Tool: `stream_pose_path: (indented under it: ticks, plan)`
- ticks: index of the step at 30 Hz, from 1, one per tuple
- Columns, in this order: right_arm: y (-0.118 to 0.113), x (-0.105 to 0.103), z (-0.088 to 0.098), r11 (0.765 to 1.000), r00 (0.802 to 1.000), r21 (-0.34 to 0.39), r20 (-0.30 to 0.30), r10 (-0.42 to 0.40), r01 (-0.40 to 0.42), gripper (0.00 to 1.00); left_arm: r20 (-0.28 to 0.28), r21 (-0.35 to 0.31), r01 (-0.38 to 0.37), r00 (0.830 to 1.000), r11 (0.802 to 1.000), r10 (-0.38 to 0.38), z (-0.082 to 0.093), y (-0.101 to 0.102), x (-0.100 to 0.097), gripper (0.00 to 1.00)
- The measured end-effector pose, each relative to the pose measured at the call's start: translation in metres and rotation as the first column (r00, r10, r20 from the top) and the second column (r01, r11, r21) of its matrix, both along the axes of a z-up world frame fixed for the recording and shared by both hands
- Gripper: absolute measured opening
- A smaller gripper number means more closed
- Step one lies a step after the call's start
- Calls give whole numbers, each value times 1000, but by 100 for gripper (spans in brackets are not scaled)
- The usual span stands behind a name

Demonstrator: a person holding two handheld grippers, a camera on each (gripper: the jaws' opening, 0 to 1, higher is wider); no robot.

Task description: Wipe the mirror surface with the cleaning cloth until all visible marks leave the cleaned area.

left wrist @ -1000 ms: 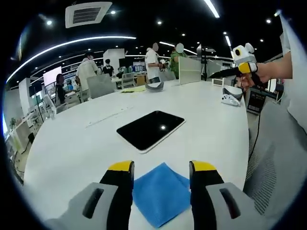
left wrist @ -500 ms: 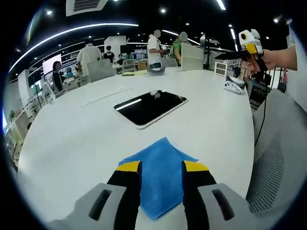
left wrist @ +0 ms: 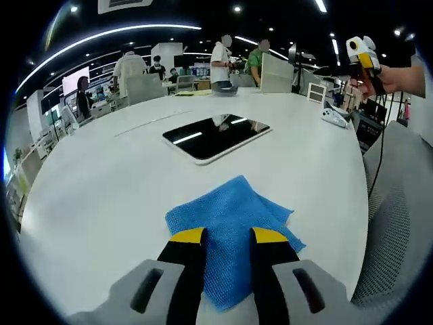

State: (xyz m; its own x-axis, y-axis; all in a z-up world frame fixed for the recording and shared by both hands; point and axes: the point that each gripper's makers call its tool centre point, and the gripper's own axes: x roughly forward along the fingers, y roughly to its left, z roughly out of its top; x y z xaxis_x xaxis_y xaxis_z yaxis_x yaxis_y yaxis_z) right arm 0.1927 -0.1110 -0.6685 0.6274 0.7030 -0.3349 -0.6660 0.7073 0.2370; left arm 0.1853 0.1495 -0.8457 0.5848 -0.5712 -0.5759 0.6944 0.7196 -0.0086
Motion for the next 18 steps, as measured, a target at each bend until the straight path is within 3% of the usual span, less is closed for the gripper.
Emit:
stream_pose_path:
  ticks: [11,18]
  plan:
    - [1,1,-3,1000,1000,-11,-8,8,-9,99,25,18,16,1000,1000,-16,0,-2,0,20]
    - [3,3,-3,1000,1000,-9,-7,10,-10,98,29,50,45,999,998,-47,0,-9,-2,8]
